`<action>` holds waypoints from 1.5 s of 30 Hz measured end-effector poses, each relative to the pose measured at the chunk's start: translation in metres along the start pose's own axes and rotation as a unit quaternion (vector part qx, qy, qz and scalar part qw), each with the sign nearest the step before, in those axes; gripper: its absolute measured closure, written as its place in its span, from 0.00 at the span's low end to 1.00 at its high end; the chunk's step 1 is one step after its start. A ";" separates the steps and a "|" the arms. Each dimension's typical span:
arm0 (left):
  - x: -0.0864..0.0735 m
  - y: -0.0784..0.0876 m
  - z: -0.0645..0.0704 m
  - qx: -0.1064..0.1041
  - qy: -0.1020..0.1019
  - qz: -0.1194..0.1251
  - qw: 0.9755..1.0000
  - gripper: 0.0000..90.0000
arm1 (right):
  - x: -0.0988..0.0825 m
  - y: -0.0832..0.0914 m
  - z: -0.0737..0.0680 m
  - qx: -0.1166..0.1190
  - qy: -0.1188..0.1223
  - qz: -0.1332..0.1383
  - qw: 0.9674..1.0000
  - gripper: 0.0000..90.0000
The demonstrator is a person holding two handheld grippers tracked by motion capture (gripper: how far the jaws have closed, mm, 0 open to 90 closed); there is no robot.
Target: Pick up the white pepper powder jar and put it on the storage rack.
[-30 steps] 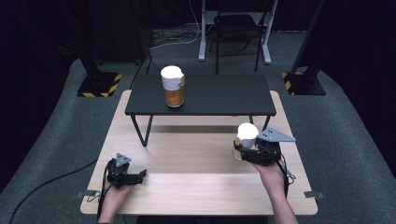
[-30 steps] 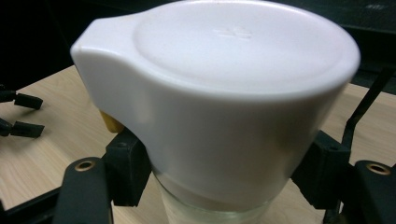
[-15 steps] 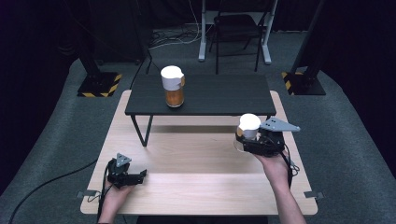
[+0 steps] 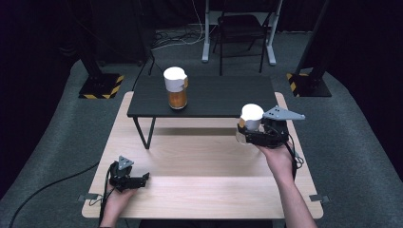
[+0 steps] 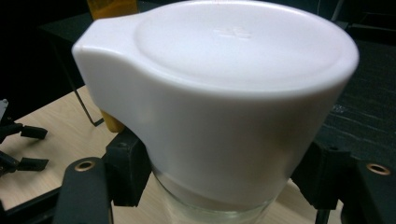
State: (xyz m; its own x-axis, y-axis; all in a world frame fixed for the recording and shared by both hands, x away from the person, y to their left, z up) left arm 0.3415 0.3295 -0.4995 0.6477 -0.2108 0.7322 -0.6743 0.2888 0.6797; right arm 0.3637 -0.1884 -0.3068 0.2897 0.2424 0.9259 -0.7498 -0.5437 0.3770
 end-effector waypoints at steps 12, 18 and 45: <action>0.000 0.000 0.000 -0.001 0.000 0.000 1.000 0.06 | 0.020 0.000 0.004 -0.012 0.003 0.006 1.000 0.33; 0.000 0.000 0.000 -0.001 -0.001 0.000 1.000 0.06 | 0.031 -0.003 0.008 -0.018 0.004 0.007 1.000 0.33; 0.000 0.000 0.000 -0.002 -0.002 0.000 1.000 0.06 | 0.067 -0.035 0.018 -0.055 0.009 0.011 0.998 0.33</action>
Point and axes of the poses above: each handheld gripper's, and its own axes: y roughly backward along the jaws, x roughly out of its top, z roughly to its right, the point moved 9 cm from there along -y, roughly forward along the jaws, and after that the axes turned 3 degrees about y, right-handed, at the moved point
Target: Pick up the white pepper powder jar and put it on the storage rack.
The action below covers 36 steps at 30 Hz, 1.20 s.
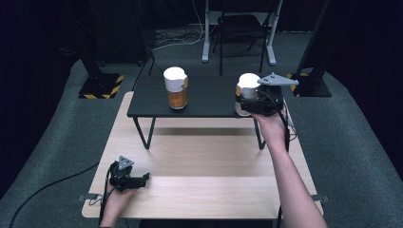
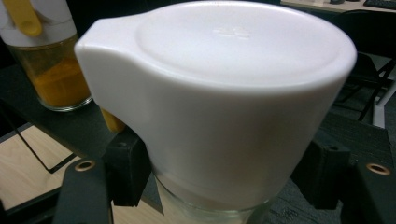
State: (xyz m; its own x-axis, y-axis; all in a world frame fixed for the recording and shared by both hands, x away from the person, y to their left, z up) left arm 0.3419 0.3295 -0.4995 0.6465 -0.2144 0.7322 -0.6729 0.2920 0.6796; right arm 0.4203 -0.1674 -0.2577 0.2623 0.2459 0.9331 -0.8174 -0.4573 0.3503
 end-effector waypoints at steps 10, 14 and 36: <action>0.000 0.000 0.000 -0.001 -0.001 0.000 1.000 0.06 | 0.009 -0.018 -0.001 -0.013 0.001 0.001 1.000 0.33; 0.000 0.000 0.000 -0.001 -0.001 0.000 1.000 0.06 | 0.011 -0.025 0.001 -0.014 -0.006 0.002 1.000 0.33; 0.001 -0.001 0.000 -0.003 -0.002 0.000 1.000 0.06 | 0.009 -0.041 0.006 -0.019 -0.019 -0.005 1.000 0.32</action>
Point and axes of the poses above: each handheld gripper's, and its own axes: y roughly backward along the jaws, x roughly out of its top, z roughly to its right, the point moved 9 cm from there along -y, roughly forward along the jaws, and after that the axes turned 3 degrees about y, right-handed, at the moved point
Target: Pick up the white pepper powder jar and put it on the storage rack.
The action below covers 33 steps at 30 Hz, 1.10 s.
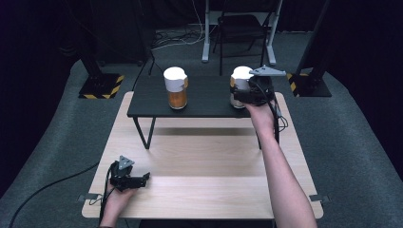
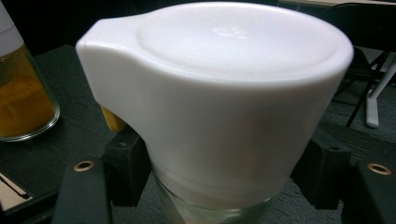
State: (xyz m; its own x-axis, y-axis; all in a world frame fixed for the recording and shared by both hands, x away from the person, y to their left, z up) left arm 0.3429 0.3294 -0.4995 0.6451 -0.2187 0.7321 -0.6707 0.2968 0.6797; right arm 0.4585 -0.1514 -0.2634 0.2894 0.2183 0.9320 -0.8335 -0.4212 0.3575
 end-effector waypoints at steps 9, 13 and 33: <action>0.000 0.000 0.000 0.000 0.000 0.000 1.000 0.06 | 0.002 0.004 0.001 -0.007 -0.001 -0.007 1.000 0.24; 0.000 0.000 0.000 0.000 0.000 0.000 1.000 0.06 | 0.002 0.007 0.002 -0.006 -0.002 -0.007 1.000 0.22; 0.001 -0.001 0.001 0.001 0.002 0.000 1.000 0.06 | -0.017 0.038 0.005 0.015 -0.005 0.013 1.000 0.21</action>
Point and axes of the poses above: each handheld gripper's, and its own axes: y roughly backward along the jaws, x roughly out of its top, z roughly to its right, the point moved 9 cm from there along -y, roughly forward along the jaws, and after that the axes turned 3 degrees about y, right-handed, at the moved point
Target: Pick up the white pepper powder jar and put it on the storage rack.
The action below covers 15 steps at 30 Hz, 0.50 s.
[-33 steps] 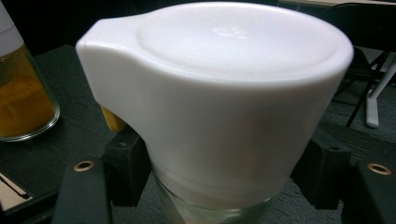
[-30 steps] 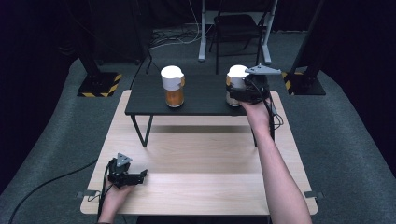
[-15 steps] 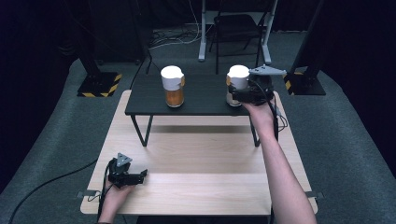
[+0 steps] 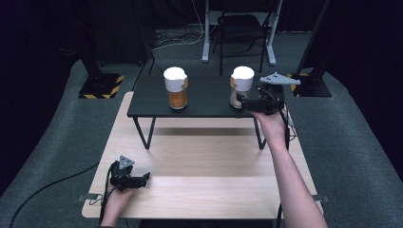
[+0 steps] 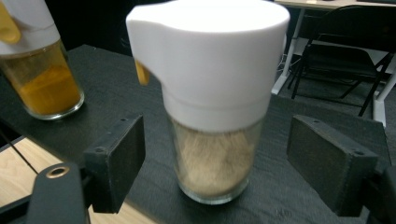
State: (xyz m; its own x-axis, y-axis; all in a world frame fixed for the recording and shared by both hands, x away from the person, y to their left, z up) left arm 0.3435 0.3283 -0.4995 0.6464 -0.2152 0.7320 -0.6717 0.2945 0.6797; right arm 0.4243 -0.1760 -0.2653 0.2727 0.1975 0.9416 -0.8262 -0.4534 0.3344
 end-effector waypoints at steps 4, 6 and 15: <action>0.000 0.000 0.000 0.000 0.001 0.000 1.000 0.06 | -0.007 0.008 0.002 0.005 -0.004 0.004 1.000 0.21; 0.000 0.000 0.000 0.000 0.000 0.000 1.000 0.06 | -0.011 0.012 0.003 0.005 -0.006 0.004 1.000 0.21; 0.000 0.000 0.000 0.000 0.001 -0.001 1.000 0.06 | -0.026 0.028 0.005 0.006 -0.003 0.007 1.000 0.20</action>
State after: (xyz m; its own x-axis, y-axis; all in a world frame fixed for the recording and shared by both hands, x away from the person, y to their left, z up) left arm 0.3438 0.3280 -0.4995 0.6477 -0.2143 0.7311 -0.6713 0.2934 0.6807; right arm 0.3968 -0.1979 -0.2799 0.2645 0.1862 0.9463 -0.8240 -0.4662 0.3220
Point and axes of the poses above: each handheld gripper's, and its own axes: y roughly backward along the jaws, x roughly out of its top, z roughly to its right, the point moved 9 cm from there along -y, roughly forward along the jaws, and after that the axes turned 3 degrees about y, right-handed, at the moved point
